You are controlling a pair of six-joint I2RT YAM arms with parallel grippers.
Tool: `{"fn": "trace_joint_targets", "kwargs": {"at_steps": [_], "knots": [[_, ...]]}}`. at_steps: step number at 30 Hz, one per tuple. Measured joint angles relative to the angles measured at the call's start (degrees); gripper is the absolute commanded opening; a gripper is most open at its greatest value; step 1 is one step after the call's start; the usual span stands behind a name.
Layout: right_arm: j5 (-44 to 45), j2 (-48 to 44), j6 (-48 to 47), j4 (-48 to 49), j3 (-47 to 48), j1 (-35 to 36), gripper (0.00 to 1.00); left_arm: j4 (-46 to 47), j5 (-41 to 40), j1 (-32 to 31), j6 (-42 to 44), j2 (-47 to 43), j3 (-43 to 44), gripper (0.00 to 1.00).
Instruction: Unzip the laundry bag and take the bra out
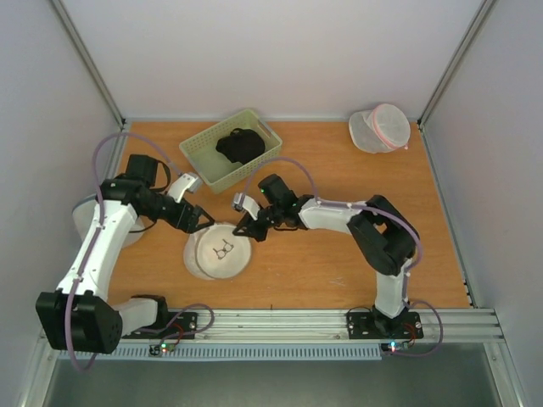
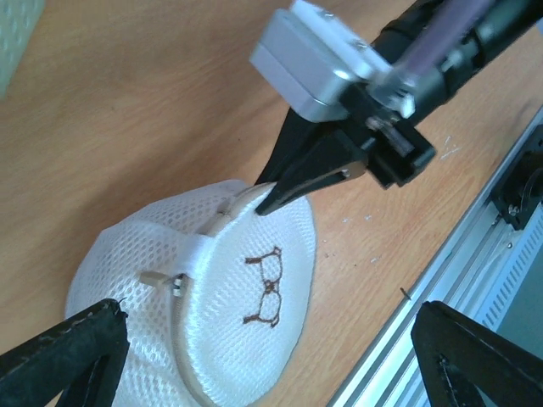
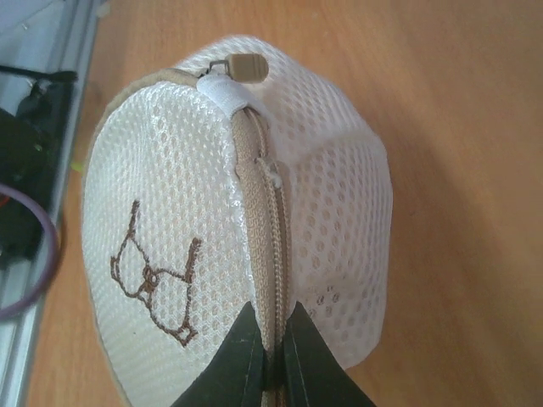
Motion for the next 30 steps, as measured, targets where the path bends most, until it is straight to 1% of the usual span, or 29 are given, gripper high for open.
{"fn": "trace_joint_targets", "kwargs": {"at_steps": [2,5,6,9,14,17,21,26,28,30], "knots": [[5.0,-4.0,-4.1,-5.1,1.0,0.8,0.01,-2.5,-0.3,0.0,2.1,0.3,2.6,0.91],[12.5,-11.5,-11.2,-11.4,3.2,3.0,0.01,-7.0,-0.3,0.0,7.2,0.4,9.2,0.90],[15.0,-14.7,-14.0,-13.7,4.7,4.0,0.01,-9.0,0.1,0.0,9.4,0.4,11.8,0.90],[20.5,-20.4,-20.8,-18.9,9.8,6.0,0.01,-13.9,1.9,0.0,15.5,0.4,19.3,0.90],[29.6,-22.6,-28.9,-26.8,18.9,10.0,0.01,-19.6,3.5,-1.6,21.7,1.5,30.3,0.87],[32.9,-22.5,-32.1,-32.2,22.8,12.9,0.01,-22.0,3.2,-4.6,24.8,2.0,31.9,0.83],[34.2,-22.3,-34.5,-37.2,25.9,15.1,0.01,-24.2,1.8,-7.1,27.6,3.0,31.8,0.74],[34.5,-22.3,-35.9,-40.7,26.4,16.0,0.01,-24.3,-0.1,-8.2,29.2,3.2,30.4,0.57],[34.4,-22.3,-36.1,-41.1,26.5,16.0,0.01,-24.6,0.3,-8.8,29.8,3.4,30.0,0.57],[34.2,-22.3,-36.3,-41.0,26.5,16.0,0.01,-24.9,1.0,-9.0,30.0,3.4,29.6,0.59]]}}
